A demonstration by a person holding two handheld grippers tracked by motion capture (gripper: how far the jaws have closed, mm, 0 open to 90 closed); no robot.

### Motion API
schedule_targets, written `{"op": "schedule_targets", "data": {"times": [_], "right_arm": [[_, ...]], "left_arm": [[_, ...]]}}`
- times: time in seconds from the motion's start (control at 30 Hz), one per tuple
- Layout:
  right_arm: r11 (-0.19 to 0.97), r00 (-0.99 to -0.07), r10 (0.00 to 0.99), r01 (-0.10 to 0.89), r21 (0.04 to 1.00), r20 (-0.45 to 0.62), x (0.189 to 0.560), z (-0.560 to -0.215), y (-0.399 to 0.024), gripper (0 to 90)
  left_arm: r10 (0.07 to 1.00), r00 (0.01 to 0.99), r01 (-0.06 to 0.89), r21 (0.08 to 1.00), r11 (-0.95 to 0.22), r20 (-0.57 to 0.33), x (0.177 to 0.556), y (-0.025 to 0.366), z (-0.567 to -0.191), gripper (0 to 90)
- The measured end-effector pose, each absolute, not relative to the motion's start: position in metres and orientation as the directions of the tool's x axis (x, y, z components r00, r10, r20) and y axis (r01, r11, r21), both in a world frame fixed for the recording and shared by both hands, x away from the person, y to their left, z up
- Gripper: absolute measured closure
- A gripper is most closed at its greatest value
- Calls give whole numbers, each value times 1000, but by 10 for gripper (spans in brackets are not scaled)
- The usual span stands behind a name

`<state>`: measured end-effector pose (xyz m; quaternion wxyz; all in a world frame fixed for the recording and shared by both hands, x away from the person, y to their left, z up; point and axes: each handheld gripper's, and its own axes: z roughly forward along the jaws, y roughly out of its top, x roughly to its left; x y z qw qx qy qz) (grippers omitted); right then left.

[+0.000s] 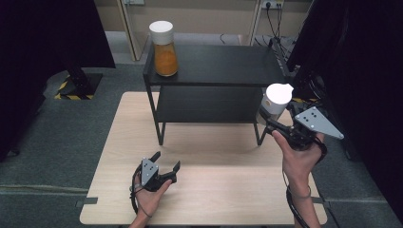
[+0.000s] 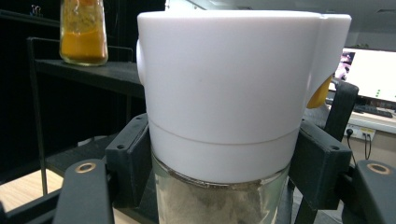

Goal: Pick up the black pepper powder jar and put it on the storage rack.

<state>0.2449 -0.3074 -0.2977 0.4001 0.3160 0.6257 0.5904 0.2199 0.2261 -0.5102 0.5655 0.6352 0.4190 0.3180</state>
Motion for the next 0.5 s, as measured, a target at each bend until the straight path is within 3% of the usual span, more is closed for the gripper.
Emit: {"op": "schedule_targets", "data": {"times": [0.5], "right_arm": [[106,-482,865,-95,990,-139,257,-266,-302,307]], "left_arm": [[892,447,174,985,-10,-70,220,226,-510,124]]}}
